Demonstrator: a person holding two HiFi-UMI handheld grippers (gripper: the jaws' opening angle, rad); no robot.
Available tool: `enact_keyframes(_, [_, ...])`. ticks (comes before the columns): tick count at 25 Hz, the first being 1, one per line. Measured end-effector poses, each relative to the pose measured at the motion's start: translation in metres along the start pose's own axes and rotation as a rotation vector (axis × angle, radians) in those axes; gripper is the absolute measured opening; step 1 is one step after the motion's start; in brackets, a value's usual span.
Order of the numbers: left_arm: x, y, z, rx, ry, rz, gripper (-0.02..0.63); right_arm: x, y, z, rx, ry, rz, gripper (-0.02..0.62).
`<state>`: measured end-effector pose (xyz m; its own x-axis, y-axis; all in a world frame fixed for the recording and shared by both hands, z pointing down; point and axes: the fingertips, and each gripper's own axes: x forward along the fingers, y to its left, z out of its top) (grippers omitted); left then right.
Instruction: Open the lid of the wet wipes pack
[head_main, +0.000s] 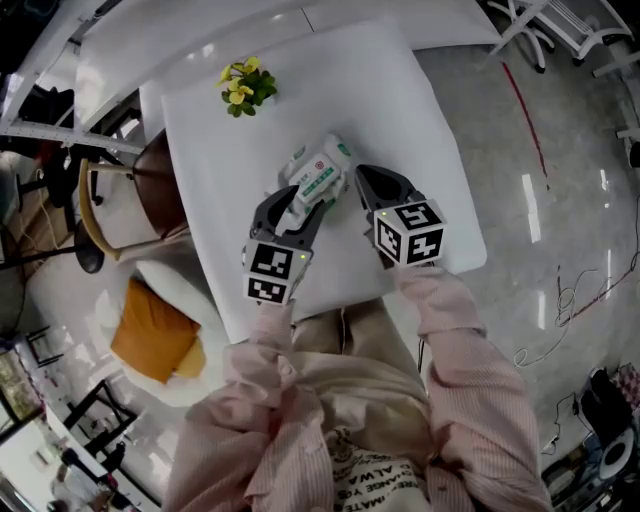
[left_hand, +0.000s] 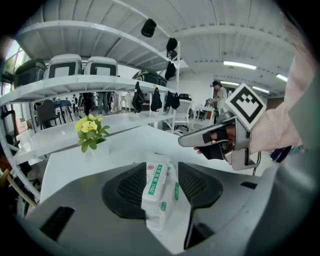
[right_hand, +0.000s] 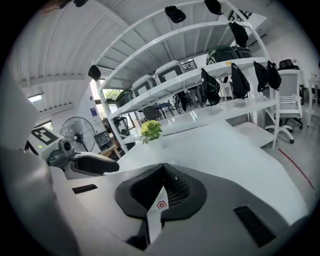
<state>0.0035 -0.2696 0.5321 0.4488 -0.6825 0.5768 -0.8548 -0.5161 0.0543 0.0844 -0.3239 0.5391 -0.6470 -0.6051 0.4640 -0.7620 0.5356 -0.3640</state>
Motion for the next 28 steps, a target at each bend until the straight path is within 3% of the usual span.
enact_keyframes(19, [0.065, 0.003, -0.035, 0.213, 0.196, -0.026, 0.187, 0.048, -0.022, -0.031, 0.042, 0.039, 0.000, 0.000])
enact_keyframes(25, [0.066, 0.004, -0.036, 0.243, 0.196, -0.025, 0.185, 0.050, -0.022, -0.033, 0.053, 0.026, 0.004, 0.000])
enact_keyframes(28, [0.065, 0.005, -0.035, 0.260, 0.194, -0.029, 0.150, 0.049, -0.022, -0.033, 0.053, 0.027, 0.002, 0.000])
